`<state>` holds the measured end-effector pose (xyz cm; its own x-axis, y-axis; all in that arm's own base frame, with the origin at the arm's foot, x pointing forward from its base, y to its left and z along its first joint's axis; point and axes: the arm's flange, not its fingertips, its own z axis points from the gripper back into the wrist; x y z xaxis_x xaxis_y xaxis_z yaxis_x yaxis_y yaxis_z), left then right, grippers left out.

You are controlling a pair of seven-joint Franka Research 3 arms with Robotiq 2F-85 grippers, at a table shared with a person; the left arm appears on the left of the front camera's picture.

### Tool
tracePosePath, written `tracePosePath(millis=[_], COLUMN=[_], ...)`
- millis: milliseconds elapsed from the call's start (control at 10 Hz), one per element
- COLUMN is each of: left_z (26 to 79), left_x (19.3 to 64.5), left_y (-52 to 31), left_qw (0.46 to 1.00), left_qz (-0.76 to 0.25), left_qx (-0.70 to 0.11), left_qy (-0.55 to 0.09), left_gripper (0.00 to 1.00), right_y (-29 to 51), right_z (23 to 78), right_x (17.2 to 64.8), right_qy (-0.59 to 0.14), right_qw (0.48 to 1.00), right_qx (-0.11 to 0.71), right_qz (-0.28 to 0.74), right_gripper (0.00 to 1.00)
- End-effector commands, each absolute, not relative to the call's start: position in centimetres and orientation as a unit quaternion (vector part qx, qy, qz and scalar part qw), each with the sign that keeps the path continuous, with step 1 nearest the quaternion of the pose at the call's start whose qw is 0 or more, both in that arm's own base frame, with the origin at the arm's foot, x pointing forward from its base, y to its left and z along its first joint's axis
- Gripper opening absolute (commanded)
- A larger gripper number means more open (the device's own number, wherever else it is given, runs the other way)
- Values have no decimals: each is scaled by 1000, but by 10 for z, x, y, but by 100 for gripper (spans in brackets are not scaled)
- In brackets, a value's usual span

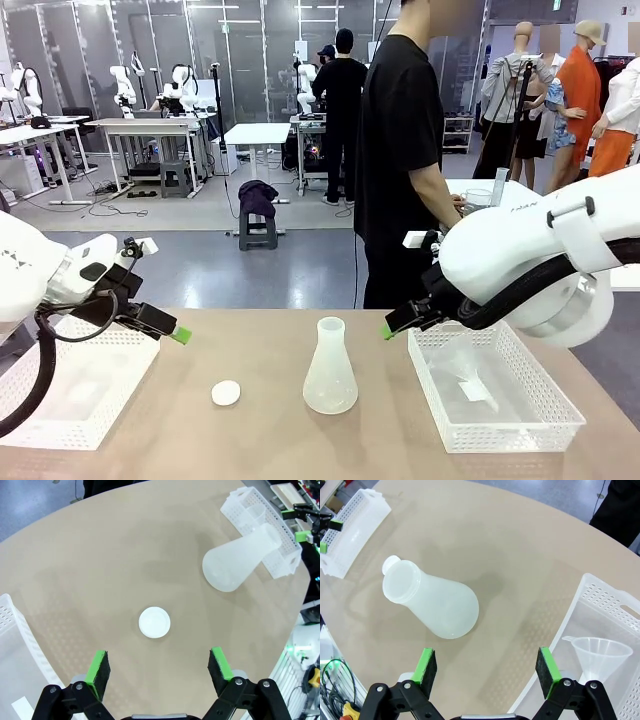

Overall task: Prepare the solutions needed for the experiment.
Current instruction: Pick up the Plastic Funnel and insert it into the Big flask.

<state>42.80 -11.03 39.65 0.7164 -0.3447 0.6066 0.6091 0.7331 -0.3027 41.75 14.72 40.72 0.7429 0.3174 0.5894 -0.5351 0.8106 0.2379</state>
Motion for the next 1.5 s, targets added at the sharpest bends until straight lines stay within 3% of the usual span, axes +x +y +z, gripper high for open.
tracePosePath(millis=[0, 200, 600, 1100, 1400], left_z=[400, 400, 381, 377, 372], left_x=[425, 425, 464, 500, 508], left_y=[-112, -112, -86, -41, -31], left_qw=[897, 897, 867, 716, 668], left_qz=[-260, -260, -256, -232, -184], left_qx=[-238, -238, -351, -606, -679], left_qy=[-268, -268, -243, -258, -241], left_gripper=[100, 100, 100, 100, 100], right_y=[148, 149, 111, 81, 68], right_z=[409, 407, 396, 382, 380], right_x=[416, 417, 464, 499, 505], right_qy=[-275, -272, -259, -213, -212], right_qw=[911, 911, 872, 808, 776], right_qx=[196, 200, 371, 537, 589], right_qz=[238, 236, 190, 113, 75], right_gripper=[100, 100, 100, 100, 100])
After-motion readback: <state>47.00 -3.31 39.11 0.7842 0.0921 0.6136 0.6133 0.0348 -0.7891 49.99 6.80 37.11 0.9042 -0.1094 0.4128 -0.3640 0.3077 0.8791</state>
